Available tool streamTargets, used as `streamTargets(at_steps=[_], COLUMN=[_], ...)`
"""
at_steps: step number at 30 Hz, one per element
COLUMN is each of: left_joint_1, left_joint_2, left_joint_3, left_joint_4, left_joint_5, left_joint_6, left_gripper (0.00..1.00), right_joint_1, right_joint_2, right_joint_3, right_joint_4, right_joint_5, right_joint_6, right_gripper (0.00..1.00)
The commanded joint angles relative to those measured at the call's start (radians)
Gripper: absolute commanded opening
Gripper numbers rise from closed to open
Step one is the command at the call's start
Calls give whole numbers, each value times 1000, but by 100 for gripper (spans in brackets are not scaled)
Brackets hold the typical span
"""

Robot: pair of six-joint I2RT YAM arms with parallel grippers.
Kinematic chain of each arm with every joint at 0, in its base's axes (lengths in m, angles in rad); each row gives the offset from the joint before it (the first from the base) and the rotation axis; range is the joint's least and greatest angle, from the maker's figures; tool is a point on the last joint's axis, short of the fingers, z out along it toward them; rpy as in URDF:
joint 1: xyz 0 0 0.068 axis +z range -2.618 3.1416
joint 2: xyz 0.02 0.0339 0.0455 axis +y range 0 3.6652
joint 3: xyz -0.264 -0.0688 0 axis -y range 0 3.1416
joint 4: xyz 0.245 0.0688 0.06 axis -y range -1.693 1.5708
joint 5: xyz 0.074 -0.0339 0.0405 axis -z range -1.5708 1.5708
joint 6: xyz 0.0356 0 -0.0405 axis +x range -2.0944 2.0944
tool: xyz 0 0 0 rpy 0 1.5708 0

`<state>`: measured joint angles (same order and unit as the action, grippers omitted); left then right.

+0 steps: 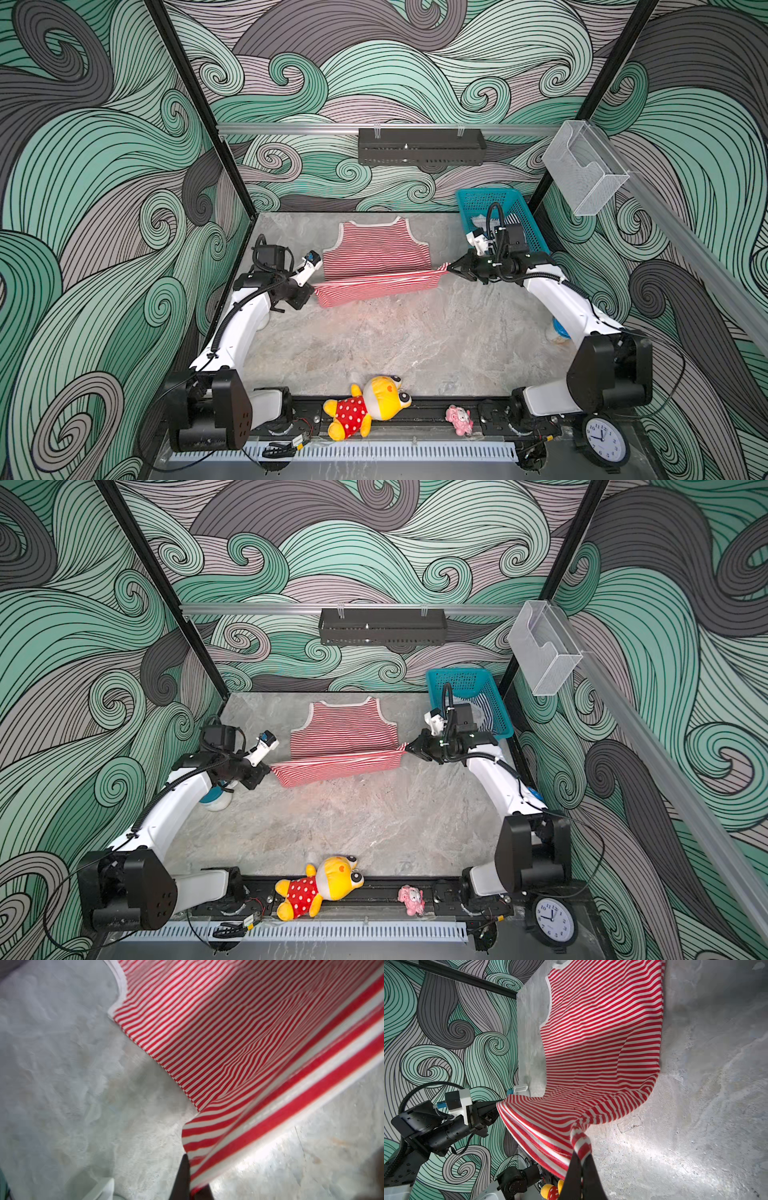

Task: Fold and stack the tank tops
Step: 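Lay the hanging top flat on the table, dragging it toward the robot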

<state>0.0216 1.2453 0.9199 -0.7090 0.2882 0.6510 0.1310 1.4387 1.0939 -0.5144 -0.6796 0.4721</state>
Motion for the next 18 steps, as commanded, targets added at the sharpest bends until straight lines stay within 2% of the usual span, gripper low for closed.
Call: streamTargets(at_steps=[1,6,13,15,18], left_joint_1=[-41,-107,-175,-204,-232], left_joint_2=[-9,-7,-28,-40,-46], left_joint_3=[-41,-108,-164,-195,-227], left_joint_4=[-128,-150,-225,-233,-264], left_joint_5=[-61,-160,-175,-196,-227], left_joint_6=[110,155,148,148,156], left_gripper=[0,0,0,1,9], right_joint_1=[-27,-24,2,14,37], right_joint_2=[-16,-69,-135,-157,-181], right_joint_3=[-104,-226,-370,-399,-427], right_joint_4=[24,32,32,34,23], right_joint_5=[64,69,84,90,92], right_joint_6=[-10,-3,16,25,35], right_gripper=[0,0,1,4,13])
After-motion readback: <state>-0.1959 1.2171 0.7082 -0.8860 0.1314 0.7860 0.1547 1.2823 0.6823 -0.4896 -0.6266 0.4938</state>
